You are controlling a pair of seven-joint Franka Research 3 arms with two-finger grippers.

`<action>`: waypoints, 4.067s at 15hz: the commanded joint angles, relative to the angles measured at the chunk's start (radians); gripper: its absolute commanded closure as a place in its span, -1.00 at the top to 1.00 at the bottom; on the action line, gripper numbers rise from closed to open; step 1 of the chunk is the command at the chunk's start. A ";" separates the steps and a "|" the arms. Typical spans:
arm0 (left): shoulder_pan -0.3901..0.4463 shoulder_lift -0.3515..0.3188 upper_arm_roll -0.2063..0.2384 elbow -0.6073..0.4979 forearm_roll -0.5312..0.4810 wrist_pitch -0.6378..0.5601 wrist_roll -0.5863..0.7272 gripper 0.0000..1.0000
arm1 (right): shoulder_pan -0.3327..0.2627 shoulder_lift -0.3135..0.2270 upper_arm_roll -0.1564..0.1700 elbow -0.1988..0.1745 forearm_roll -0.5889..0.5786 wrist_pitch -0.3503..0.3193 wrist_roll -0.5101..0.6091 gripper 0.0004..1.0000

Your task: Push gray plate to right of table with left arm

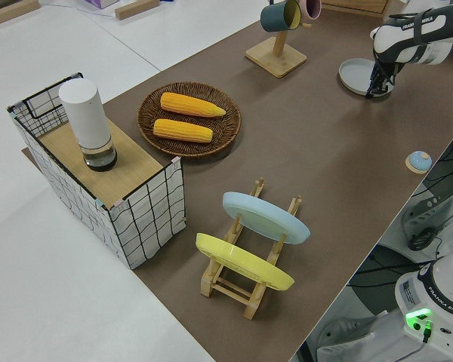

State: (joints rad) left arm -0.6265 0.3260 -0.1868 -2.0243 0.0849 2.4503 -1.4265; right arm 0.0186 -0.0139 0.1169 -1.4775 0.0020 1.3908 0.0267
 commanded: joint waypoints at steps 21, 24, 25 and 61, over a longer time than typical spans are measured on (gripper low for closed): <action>-0.127 0.199 0.020 0.311 0.032 -0.166 -0.118 0.97 | -0.020 -0.003 0.013 0.008 0.010 -0.015 0.001 0.97; -0.111 0.192 0.021 0.368 0.032 -0.243 -0.114 0.97 | -0.020 -0.003 0.015 0.008 0.010 -0.015 0.002 0.97; -0.111 0.188 0.023 0.378 0.032 -0.258 -0.114 0.98 | -0.020 -0.003 0.013 0.008 0.010 -0.015 0.001 0.97; 0.669 -0.269 0.041 0.566 -0.039 -1.045 1.372 0.98 | -0.020 -0.003 0.015 0.008 0.010 -0.015 0.001 0.97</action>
State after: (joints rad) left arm -0.0245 0.1000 -0.1373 -1.4297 0.0593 1.4330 -0.1405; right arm 0.0186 -0.0139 0.1169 -1.4775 0.0020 1.3908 0.0267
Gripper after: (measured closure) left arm 0.004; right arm 0.013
